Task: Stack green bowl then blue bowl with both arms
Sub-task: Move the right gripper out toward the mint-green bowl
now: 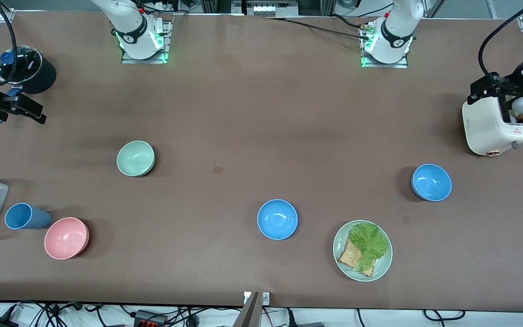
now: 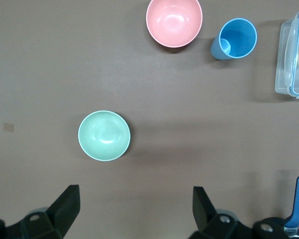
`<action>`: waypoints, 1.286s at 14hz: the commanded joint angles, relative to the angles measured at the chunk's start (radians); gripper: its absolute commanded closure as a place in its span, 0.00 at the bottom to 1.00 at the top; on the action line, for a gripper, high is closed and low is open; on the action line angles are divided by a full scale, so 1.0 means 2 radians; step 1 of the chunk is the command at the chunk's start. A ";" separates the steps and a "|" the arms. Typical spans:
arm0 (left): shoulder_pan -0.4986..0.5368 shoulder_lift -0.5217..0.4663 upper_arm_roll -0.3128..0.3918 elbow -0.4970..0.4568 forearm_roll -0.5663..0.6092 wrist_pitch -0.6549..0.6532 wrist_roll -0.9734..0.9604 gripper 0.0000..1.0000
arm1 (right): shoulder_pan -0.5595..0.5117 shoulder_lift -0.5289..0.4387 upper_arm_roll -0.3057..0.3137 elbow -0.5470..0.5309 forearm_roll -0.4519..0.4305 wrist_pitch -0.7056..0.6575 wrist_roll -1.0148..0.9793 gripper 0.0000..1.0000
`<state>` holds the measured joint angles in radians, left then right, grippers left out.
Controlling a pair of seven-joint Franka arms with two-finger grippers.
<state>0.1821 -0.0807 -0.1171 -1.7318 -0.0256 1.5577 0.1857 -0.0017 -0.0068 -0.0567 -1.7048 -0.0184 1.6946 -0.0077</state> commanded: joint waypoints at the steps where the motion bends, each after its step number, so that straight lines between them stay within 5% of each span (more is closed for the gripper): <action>1: 0.004 -0.002 0.002 0.006 -0.016 -0.010 0.005 0.00 | -0.006 -0.005 0.006 -0.007 -0.002 -0.001 -0.006 0.00; 10: 0.016 0.013 0.003 0.024 -0.010 -0.013 0.001 0.00 | 0.000 0.009 0.006 -0.007 -0.001 0.000 -0.006 0.00; 18: 0.042 0.043 0.003 0.027 -0.013 -0.046 0.001 0.00 | 0.029 0.086 0.006 0.016 0.001 0.003 -0.005 0.00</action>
<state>0.2610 -0.0105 -0.1096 -1.7153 -0.0256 1.4990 0.1835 0.0408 0.1090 -0.0434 -1.7045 -0.0182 1.7039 -0.0089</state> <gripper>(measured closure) 0.000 0.000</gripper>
